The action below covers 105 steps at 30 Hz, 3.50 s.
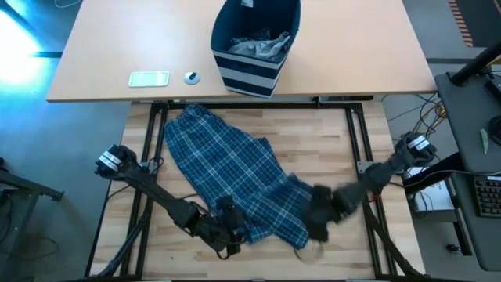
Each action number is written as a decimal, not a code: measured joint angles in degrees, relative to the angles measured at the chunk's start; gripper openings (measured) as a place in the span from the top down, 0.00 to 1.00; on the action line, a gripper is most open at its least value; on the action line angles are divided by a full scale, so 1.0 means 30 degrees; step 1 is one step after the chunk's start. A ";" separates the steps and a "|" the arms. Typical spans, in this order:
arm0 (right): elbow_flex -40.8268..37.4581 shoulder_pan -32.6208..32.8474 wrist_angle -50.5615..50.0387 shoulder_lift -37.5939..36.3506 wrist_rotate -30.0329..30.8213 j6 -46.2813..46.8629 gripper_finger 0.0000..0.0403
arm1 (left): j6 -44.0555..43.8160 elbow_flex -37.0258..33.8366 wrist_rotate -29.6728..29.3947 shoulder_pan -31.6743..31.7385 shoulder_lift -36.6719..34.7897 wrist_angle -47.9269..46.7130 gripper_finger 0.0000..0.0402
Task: Fold Laundry from Bin
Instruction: Fold the blue patterned pants
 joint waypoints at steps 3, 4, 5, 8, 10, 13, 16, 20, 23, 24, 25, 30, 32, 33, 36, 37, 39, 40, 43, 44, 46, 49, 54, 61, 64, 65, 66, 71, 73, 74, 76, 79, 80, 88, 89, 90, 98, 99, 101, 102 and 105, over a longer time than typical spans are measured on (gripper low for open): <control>-0.0232 0.2772 0.2453 0.1298 0.0328 -0.0175 0.44 | -0.0207 0.0000 -0.0004 0.0000 -0.0054 -0.0121 0.42; -0.0239 0.3449 0.3074 0.1858 0.0774 -0.0219 0.43 | -0.0312 0.0000 0.0015 0.0000 -0.0054 -0.0151 0.42; -0.0196 0.3892 0.3486 0.2472 0.1363 -0.0239 0.43 | -0.0426 0.0000 0.0022 0.0000 -0.0054 -0.0135 0.42; 0.0343 0.4163 0.3786 0.4356 0.2539 -0.0268 0.43 | -0.0498 0.0000 0.0474 -0.0036 -0.0076 -0.0107 0.42; 0.0663 0.3940 0.3875 0.5528 0.2881 -0.0475 0.44 | -0.0506 0.0000 0.0983 -0.0036 -0.0076 -0.0145 0.42; 0.1372 0.3543 0.4252 0.6613 0.3067 -0.1131 0.46 | -0.0739 0.0000 0.1486 -0.0036 -0.0083 -0.0151 0.42; 0.1790 0.3338 0.4447 0.7022 0.2963 -0.1441 0.49 | -0.1735 0.0000 0.1936 -0.0042 -0.0228 -0.0384 0.42; 0.1779 0.3251 0.4944 0.6996 0.3627 -0.1322 0.59 | -0.2484 0.0000 0.2468 -0.0425 -0.1032 -0.0760 0.42; 0.1714 0.2887 0.5249 0.7012 0.3873 -0.0967 0.72 | -0.2781 0.0000 0.2489 -0.1031 -0.1817 -0.1729 0.42; 0.1710 0.2708 0.5298 0.7018 0.3798 -0.0857 0.77 | -0.2820 0.0000 0.2460 -0.1233 -0.2106 -0.2207 0.42; 0.1706 0.2601 0.5305 0.7018 0.4115 -0.0810 0.83 | -0.2852 0.0000 0.2305 -0.1425 -0.2370 -0.2709 0.42; 0.3096 0.1961 0.4584 0.6209 0.3124 -0.0907 0.97 | -0.2578 0.0007 0.1983 -0.1639 -0.2983 -0.3312 0.41; 0.4168 0.1581 0.4325 0.5427 0.2040 -0.1173 0.97 | -0.1986 0.0314 0.1866 -0.1555 -0.2685 -0.3109 0.41; 0.4650 0.1493 0.4081 0.5117 0.1710 -0.1308 0.97 | -0.1533 0.0704 0.1667 -0.1515 -0.2358 -0.3009 0.41; 0.5720 0.0933 0.3673 0.4242 0.0937 -0.1795 0.98 | 0.0142 0.2113 0.0897 -0.1433 -0.1180 -0.3151 0.41; 0.5972 0.0715 0.3521 0.4044 0.0870 -0.2024 0.98 | 0.0778 0.2769 0.0628 -0.1357 -0.0766 -0.3089 0.41; 0.6424 0.0163 0.3030 0.3770 0.0761 -0.2296 0.98 | 0.2110 0.4182 0.0388 -0.1166 0.0124 -0.3122 0.41; 0.6575 -0.0071 0.2822 0.3657 0.0628 -0.2469 0.98 | 0.2706 0.4879 0.0293 -0.0992 0.0556 -0.3090 0.41; 0.6791 -0.0838 0.2390 0.3579 -0.0363 -0.2906 0.98 | 0.4255 0.6691 0.0270 -0.0341 0.1955 -0.3292 0.41; 0.6813 -0.1038 0.2397 0.3566 -0.0781 -0.2975 0.98 | 0.4735 0.7223 0.0255 -0.0127 0.2447 -0.3661 0.41; 0.6825 -0.1378 0.2335 0.3458 -0.1577 -0.2967 0.98 | 0.5578 0.8075 0.0260 0.0138 0.3211 -0.4303 0.41; 0.7084 -0.1606 0.2243 0.3288 -0.2341 -0.2932 0.98 | 0.6656 0.9067 0.0465 0.0245 0.4192 -0.4865 0.41; 0.7694 -0.1642 0.2258 0.3279 -0.2605 -0.2951 0.98 | 0.6793 0.9624 0.0452 0.0368 0.5030 -0.4813 0.41; 0.8271 -0.1627 0.2287 0.3273 -0.2562 -0.3403 0.98 | 0.6892 0.9661 0.0490 0.0886 0.5360 -0.4119 0.41; 0.8627 -0.1627 0.2271 0.3273 -0.2554 -0.3768 0.98 | 0.7364 0.9653 0.1075 0.1083 0.5490 -0.3506 0.42; 0.8749 -0.1627 0.2261 0.3273 -0.2554 -0.3907 0.98 | 0.7443 0.9653 0.1115 0.1128 0.5490 -0.3319 0.42; 0.8853 -0.1627 0.2288 0.3273 -0.2554 -0.4044 0.98 | 0.7443 0.9653 0.1105 0.1167 0.5490 -0.3263 0.44; 0.8992 -0.1492 0.1916 0.3273 -0.2542 -0.4270 0.94 | 0.6695 0.9768 0.1763 0.1568 0.5476 -0.3300 0.72; 0.8992 -0.1416 0.1732 0.3273 -0.2426 -0.4005 0.89 | 0.6047 0.9854 0.3065 0.1948 0.5461 -0.3307 0.90; 0.8992 -0.1333 0.1585 0.3174 -0.2272 -0.3652 0.85 | 0.5597 0.9860 0.3624 0.2153 0.5461 -0.3440 0.95; 0.8992 -0.1015 0.1100 0.2980 -0.1971 -0.2787 0.77 | 0.4978 0.9857 0.3908 0.2473 0.5461 -0.4138 0.96; 0.8992 0.0333 -0.0840 0.2665 0.0009 -0.0190 0.64 | 0.4419 0.9888 0.3117 0.2928 0.5333 -0.5742 0.99; 0.8895 0.1058 -0.1586 0.2661 0.1153 0.0805 0.60 | 0.4282 0.9921 0.3108 0.3140 0.5244 -0.6062 0.99; 0.5814 0.6240 -0.2070 0.3902 1.3605 0.7179 0.25 | 0.2733 0.9967 0.3324 0.4534 0.5053 -0.6256 1.00; 0.5597 0.6499 -0.1974 0.4325 1.4752 0.7112 0.22 | 0.2547 0.9967 0.3447 0.4678 0.5038 -0.6270 1.00; 0.5378 0.6707 -0.1876 0.4746 1.5455 0.6781 0.19 | 0.2383 0.9967 0.3637 0.4813 0.5038 -0.6264 1.00; 0.5132 0.6781 -0.1552 0.8615 1.3947 0.0569 0.11 | 0.2518 0.9967 0.4252 0.5681 0.5031 -0.6462 1.00; 0.5201 0.6788 -0.1514 0.8972 1.3907 -0.0043 0.12 | 0.2523 0.9967 0.4321 0.5704 0.5031 -0.6505 1.00; 0.5298 0.6612 -0.0858 0.9510 1.3825 -0.1109 0.14 | 0.2540 0.9967 0.4328 0.5763 0.5031 -0.6723 1.00; 0.5306 0.6465 -0.0391 0.9717 1.3750 -0.1462 0.15 | 0.2552 0.9967 0.4316 0.5779 0.5031 -0.6877 1.00; 0.5291 0.5932 0.1319 1.0198 1.3050 -0.2767 0.19 | 0.2466 0.9967 0.4137 0.5843 0.5029 -0.7509 1.00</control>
